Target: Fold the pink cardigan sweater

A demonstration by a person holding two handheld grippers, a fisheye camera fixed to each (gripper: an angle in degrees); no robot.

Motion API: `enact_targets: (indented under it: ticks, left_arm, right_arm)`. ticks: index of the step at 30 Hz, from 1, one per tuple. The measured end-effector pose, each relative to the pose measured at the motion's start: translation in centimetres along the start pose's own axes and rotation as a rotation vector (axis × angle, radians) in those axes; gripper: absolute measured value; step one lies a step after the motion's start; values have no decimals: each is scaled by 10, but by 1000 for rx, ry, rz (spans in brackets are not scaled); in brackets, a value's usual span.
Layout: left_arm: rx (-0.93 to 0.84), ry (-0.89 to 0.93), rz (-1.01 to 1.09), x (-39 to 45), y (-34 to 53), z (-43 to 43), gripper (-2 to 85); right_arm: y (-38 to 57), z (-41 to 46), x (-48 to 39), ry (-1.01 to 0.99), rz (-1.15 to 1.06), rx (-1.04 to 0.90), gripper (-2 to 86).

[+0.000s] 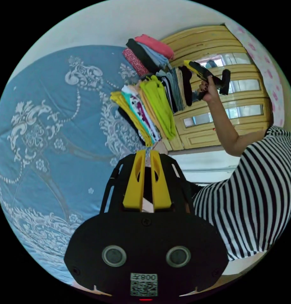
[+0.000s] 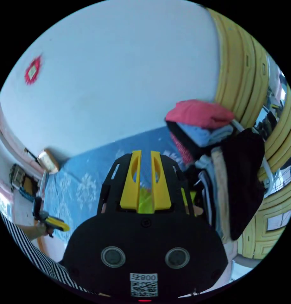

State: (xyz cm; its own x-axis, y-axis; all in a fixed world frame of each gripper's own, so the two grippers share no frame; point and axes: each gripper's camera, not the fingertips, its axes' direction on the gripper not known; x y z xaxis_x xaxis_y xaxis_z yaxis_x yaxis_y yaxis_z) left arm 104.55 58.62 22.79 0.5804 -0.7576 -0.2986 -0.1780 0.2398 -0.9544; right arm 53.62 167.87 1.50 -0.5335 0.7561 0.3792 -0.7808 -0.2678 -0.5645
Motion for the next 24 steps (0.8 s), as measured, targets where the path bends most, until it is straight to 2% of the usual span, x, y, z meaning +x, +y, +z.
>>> enact_targets:
  ticks: [5, 9, 12, 15, 18, 20, 24]
  left_arm:
    - [72, 97, -101, 10, -62, -22, 6]
    - [71, 107, -141, 18, -96, -26, 3]
    - [80, 144, -181, 19, -112, -32, 2]
    - [89, 161, -207, 19, -124, -44, 1]
    - [105, 180, -220, 17, -135, -59, 1]
    - [122, 192, -223, 15, -141, -71, 1]
    - [188, 219, -223, 13, -146, -102, 1]
  right_arm:
    - [-114, 7, 141, -18, 251, 68, 100]
    - [-163, 43, 223, -63, 492, -4, 114]
    - [-179, 74, 246, -147, 593, -102, 122]
    - [-191, 86, 253, -230, 668, -100, 107]
    - [-209, 92, 248, -309, 647, -80, 54]
    - [-223, 91, 235, -295, 609, -66, 42]
    - [-266, 83, 163, -293, 361, -41, 28]
